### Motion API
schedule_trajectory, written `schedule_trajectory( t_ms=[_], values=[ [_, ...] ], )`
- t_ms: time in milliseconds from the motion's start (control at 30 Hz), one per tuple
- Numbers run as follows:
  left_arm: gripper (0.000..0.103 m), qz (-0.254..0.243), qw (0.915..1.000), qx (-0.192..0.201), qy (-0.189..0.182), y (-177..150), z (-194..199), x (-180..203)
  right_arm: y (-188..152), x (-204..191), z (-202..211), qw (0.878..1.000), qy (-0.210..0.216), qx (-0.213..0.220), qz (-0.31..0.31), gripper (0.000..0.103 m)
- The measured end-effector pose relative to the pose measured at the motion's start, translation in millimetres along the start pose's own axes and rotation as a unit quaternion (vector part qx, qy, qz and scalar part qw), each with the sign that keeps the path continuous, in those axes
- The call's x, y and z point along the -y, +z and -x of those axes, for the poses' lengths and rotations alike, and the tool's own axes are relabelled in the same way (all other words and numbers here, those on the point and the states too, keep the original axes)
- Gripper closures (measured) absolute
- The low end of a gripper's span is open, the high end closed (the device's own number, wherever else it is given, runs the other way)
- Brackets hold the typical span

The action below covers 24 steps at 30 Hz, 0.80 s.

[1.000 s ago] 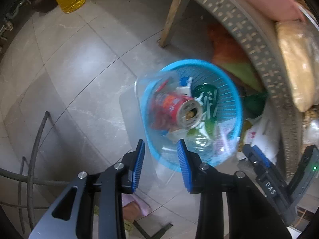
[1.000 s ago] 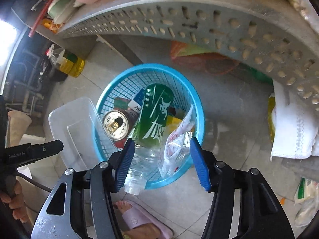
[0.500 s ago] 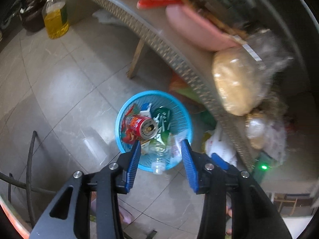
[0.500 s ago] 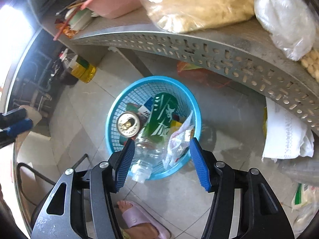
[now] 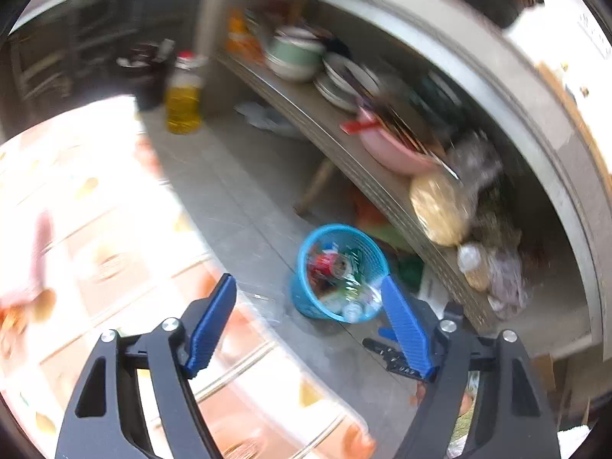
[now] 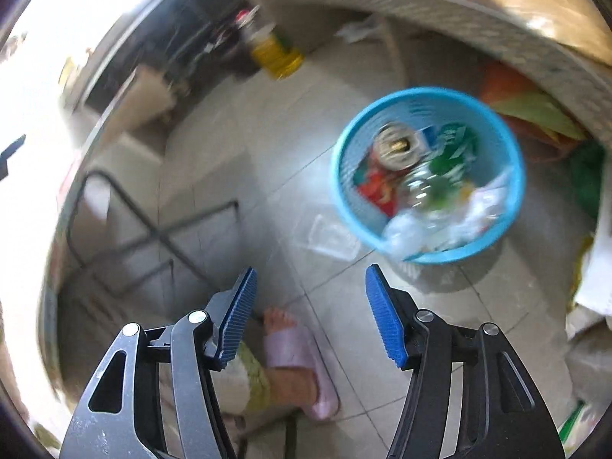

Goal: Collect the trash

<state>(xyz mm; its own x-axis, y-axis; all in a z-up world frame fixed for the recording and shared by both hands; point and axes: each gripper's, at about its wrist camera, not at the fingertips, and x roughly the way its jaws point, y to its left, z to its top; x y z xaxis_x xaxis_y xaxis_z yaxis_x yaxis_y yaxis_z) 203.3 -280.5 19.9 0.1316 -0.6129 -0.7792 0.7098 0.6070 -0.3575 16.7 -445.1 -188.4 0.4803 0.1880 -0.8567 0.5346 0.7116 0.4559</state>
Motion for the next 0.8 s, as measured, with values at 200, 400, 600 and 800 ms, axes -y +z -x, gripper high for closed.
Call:
schedule_trajectory(
  t_ms=[200, 400, 600, 800],
  values=[
    [0.025, 0.054, 0.9971, 0.045, 0.031, -36.7, 55.1, -51.5, -5.5, -43.5, -77.6, 0.987, -0.062, -0.051, 0.14, 0.046],
    [0.025, 0.089, 0.9924, 0.07, 0.047, -52.6, 88.0, -89.0, -33.5, -62.5, -187.9, 0.939, -0.161, -0.13, 0.273, 0.053],
    [0.025, 0.115, 0.9887, 0.067, 0.068, -61.4, 96.3, -120.6, -45.6, -79.0, -279.6, 0.877, -0.251, -0.136, 0.387, 0.055],
    [0.025, 0.157, 0.983, 0.055, 0.078, -69.5, 94.5, -154.4, -33.4, -69.0, -334.8, 0.842, -0.296, -0.159, 0.421, 0.058]
  ],
)
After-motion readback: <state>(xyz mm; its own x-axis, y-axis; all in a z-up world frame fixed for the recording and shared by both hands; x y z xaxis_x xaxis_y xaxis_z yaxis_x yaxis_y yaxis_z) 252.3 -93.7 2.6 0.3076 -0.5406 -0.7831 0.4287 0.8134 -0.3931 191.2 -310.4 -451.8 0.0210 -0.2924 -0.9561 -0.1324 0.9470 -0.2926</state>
